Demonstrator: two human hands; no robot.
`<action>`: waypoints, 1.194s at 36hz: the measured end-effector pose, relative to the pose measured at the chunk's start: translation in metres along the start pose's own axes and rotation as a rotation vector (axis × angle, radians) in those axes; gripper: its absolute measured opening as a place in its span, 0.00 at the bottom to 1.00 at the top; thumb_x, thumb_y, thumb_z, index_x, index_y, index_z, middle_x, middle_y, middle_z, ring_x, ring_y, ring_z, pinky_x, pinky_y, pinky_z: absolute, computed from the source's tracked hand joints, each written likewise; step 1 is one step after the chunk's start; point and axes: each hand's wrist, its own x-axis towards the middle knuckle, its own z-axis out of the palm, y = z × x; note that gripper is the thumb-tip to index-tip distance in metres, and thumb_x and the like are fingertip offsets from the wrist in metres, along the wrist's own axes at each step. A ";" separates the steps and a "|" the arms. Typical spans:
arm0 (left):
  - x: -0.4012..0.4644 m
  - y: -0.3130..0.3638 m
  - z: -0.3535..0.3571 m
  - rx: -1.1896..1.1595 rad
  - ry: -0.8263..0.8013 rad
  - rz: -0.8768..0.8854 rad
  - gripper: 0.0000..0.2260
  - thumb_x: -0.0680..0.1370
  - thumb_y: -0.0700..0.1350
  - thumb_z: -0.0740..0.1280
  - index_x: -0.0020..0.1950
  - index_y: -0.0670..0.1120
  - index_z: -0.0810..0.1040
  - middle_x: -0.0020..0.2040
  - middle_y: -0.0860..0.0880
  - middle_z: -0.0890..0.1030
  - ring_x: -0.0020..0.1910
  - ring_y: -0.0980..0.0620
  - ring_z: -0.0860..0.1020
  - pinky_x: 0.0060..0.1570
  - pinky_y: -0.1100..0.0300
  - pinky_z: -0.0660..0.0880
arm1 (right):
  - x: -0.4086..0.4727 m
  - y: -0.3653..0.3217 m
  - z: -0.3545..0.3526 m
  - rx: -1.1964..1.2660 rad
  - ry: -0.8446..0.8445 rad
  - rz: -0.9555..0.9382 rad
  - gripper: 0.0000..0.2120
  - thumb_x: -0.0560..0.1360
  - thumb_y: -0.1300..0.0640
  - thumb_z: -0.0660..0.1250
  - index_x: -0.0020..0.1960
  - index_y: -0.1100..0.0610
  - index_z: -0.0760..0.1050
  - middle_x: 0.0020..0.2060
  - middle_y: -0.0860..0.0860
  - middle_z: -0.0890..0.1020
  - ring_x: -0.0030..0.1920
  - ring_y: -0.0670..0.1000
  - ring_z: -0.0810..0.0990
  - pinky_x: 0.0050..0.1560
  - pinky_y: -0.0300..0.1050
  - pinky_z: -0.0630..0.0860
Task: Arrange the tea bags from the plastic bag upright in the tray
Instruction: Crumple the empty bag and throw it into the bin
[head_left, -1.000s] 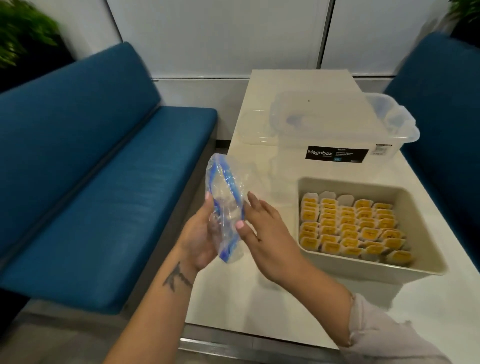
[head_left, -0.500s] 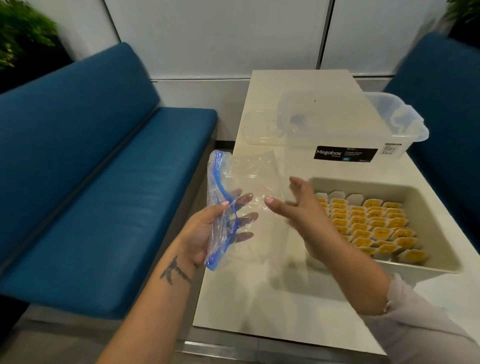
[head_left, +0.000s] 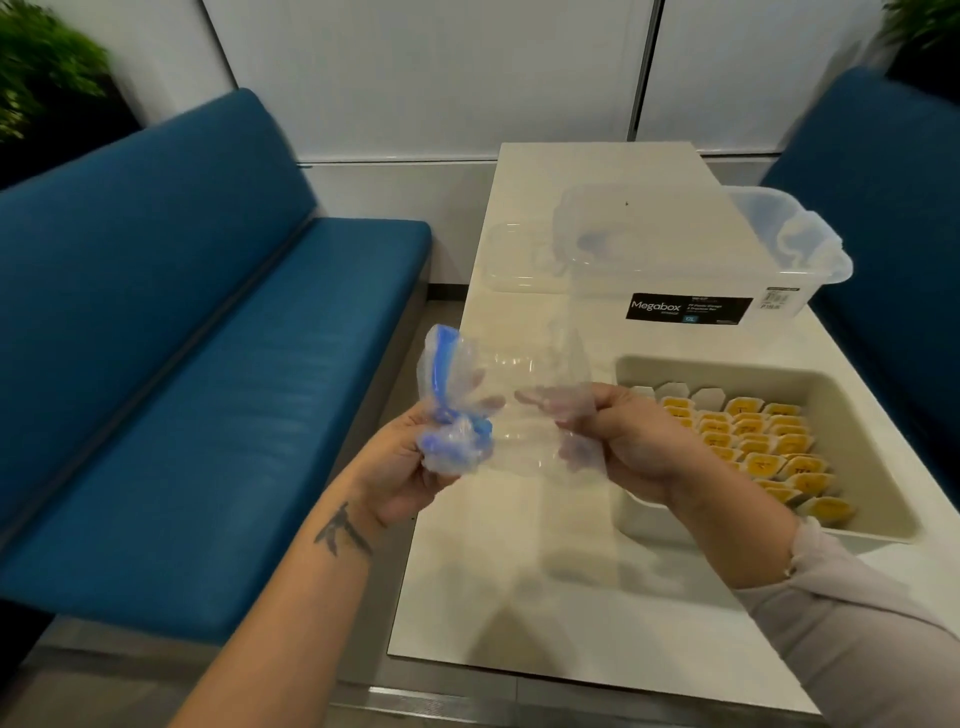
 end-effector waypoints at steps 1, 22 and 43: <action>0.002 -0.002 -0.001 -0.071 -0.015 0.007 0.17 0.66 0.43 0.77 0.53 0.42 0.81 0.45 0.44 0.83 0.40 0.50 0.83 0.40 0.59 0.81 | 0.000 0.002 -0.001 -0.090 0.009 -0.024 0.21 0.73 0.78 0.57 0.42 0.61 0.84 0.49 0.50 0.84 0.39 0.50 0.79 0.33 0.39 0.77; 0.001 -0.012 0.054 -0.262 0.437 -0.089 0.13 0.82 0.44 0.55 0.64 0.44 0.71 0.56 0.42 0.79 0.37 0.43 0.84 0.32 0.54 0.81 | 0.022 0.015 0.032 -0.605 0.794 -0.363 0.15 0.71 0.58 0.70 0.34 0.52 0.64 0.29 0.47 0.70 0.30 0.48 0.69 0.31 0.41 0.65; 0.003 -0.062 0.054 1.348 0.561 0.544 0.22 0.79 0.53 0.62 0.73 0.59 0.64 0.78 0.51 0.47 0.73 0.50 0.50 0.65 0.53 0.66 | 0.016 0.025 0.049 -0.051 0.384 0.021 0.25 0.75 0.49 0.68 0.68 0.54 0.65 0.60 0.53 0.77 0.57 0.56 0.79 0.59 0.53 0.76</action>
